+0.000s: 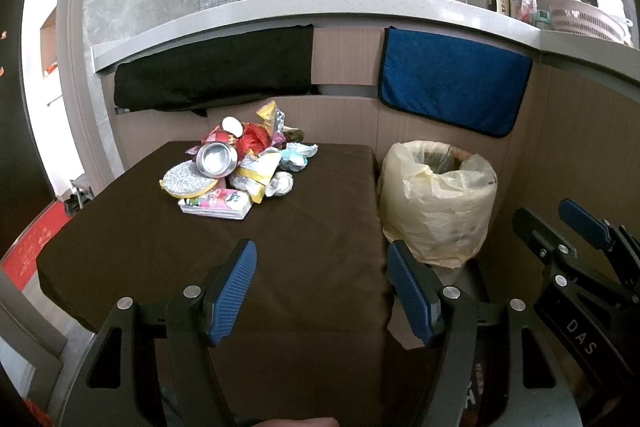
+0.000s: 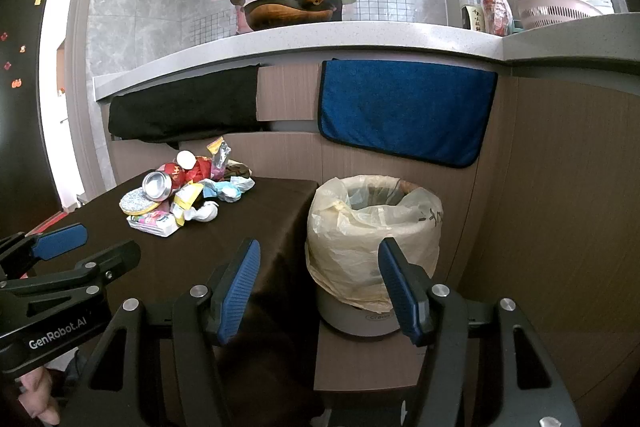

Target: Collect trash

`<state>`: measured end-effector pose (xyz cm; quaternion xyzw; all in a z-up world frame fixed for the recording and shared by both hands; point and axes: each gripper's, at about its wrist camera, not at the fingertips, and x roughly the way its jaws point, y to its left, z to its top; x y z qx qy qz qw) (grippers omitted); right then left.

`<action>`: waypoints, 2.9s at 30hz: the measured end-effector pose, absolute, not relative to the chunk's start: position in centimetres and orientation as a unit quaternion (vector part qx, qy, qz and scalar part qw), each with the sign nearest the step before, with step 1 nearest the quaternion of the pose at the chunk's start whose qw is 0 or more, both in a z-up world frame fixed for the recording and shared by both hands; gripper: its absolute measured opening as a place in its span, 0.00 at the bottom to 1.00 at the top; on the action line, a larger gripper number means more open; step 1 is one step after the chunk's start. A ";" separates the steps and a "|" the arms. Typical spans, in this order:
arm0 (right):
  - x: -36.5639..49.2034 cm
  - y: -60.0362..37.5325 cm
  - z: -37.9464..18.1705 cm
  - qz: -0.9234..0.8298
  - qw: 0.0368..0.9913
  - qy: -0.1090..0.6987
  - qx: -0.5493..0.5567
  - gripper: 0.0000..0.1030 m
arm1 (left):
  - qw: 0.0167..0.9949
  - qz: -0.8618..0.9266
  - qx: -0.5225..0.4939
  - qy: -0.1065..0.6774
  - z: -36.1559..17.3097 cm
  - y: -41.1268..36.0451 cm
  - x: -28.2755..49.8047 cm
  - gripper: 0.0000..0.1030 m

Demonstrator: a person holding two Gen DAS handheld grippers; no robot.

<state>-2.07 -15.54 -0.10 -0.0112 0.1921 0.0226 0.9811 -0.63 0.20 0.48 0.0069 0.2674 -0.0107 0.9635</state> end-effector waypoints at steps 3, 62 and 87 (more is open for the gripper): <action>-2.1 -15.5 -0.1 0.021 0.982 0.189 -0.013 0.57 | 0.964 -0.010 0.007 0.267 0.5 0.2 -0.6 0.66; -2.5 -16.0 0.1 0.021 0.982 0.189 -0.009 0.57 | 0.964 -0.010 0.006 0.264 0.6 0.1 -0.7 0.66; 8.8 -11.4 1.1 0.110 0.972 0.207 -0.017 0.57 | 0.958 0.050 -0.063 0.275 -0.9 14.6 8.8 0.66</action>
